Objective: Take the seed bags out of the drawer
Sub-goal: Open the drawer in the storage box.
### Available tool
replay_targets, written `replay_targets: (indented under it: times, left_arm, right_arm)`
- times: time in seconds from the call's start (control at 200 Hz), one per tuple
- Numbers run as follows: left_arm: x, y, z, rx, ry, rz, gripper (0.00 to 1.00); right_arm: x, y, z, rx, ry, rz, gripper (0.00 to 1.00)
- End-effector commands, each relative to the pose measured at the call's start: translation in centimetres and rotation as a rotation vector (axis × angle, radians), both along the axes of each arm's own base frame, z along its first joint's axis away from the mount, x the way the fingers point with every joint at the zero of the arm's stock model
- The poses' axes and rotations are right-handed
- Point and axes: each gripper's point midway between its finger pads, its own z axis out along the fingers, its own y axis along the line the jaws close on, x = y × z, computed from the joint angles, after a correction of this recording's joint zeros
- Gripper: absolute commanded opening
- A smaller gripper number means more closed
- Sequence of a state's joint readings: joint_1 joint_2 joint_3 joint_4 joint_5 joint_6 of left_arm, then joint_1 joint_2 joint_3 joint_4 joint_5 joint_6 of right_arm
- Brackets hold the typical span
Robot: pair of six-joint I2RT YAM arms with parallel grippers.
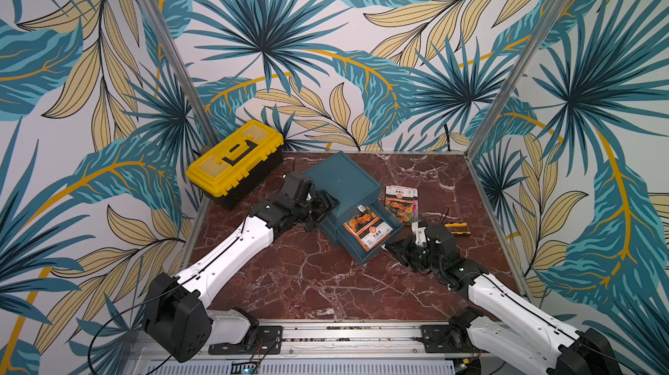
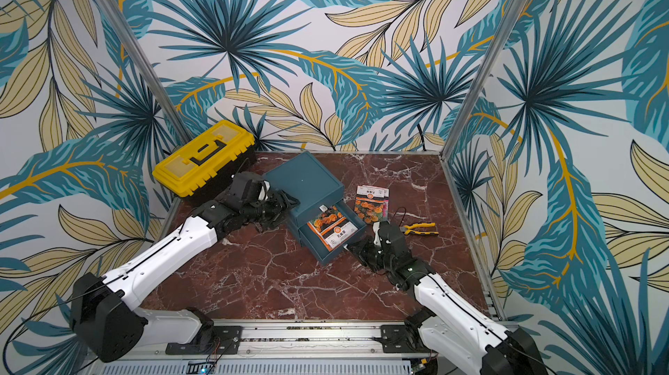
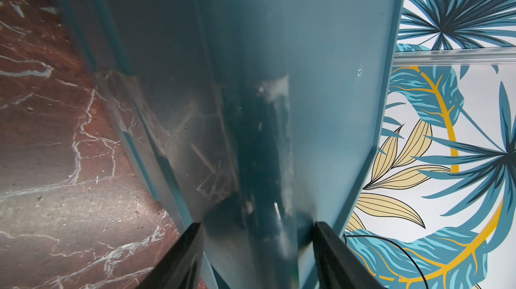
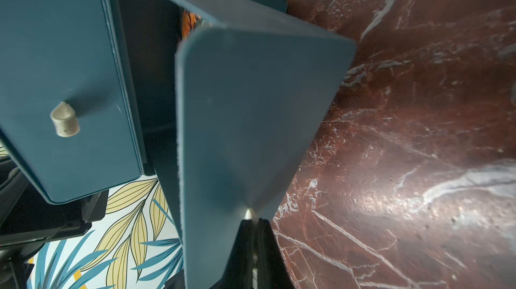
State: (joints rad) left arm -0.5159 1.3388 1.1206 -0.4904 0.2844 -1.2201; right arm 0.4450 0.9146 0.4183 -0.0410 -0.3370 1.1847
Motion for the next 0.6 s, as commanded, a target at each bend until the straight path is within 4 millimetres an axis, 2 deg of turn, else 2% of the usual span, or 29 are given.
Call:
replay_targets:
  times: [0.0,0.591]
  left_arm:
    - [-0.49,0.79,-0.51,0.016,-0.002,0.009,0.66]
    - [-0.32,0.45,-0.43,0.005,-0.004,-0.001,0.66]
  right_arm:
    - [-0.80,-0.61,-1.29,-0.027,0.029,0.000,0.00]
    - [-0.92,-0.93,-0.65,-0.048,0.021,-0.001,0.01]
